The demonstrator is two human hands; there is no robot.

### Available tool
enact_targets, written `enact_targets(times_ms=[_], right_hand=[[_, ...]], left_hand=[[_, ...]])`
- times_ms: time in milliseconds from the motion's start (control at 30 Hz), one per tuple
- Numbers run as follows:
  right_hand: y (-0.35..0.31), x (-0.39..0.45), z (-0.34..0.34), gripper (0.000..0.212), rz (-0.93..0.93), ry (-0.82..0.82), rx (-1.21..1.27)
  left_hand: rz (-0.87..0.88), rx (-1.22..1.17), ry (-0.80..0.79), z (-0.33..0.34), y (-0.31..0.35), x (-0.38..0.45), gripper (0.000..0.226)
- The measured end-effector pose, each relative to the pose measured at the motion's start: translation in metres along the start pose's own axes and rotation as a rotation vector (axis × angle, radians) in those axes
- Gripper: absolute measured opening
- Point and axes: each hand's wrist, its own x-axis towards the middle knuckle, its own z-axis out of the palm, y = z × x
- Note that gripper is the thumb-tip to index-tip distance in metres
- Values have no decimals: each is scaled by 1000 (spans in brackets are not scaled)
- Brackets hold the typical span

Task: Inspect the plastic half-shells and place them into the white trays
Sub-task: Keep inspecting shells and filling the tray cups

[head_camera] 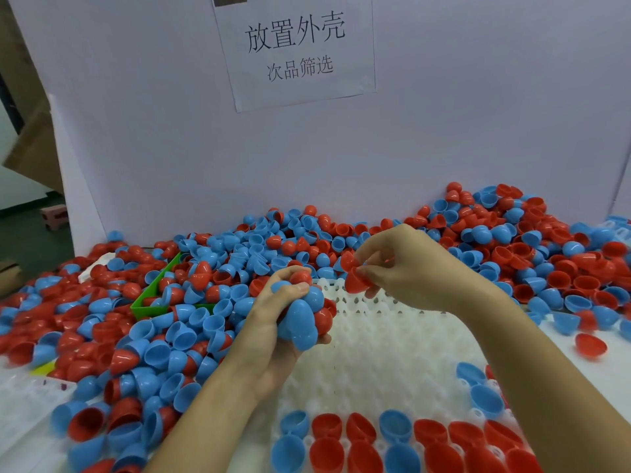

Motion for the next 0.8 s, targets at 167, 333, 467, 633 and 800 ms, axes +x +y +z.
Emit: enact_targets(times_ms=[167,333,467,633,800], right_hand=[[2,-5,-11,23,-36,-1,84],[2,-6,-15,24,-51,-30,143],[5,-9,-24,5,5,-56,59],[22,-25,-44,8,57,-95,-58],[47,-51,-41,3,160,-188,-266]], left_hand=[[11,9,20,-2,-1,1,19],[24,6,29,-3,-1,1,18],[27,-3,31,-5,-1,2,18],[40,10,24,-7,0,4,18],[51,22,11,-4,-1,3,18]])
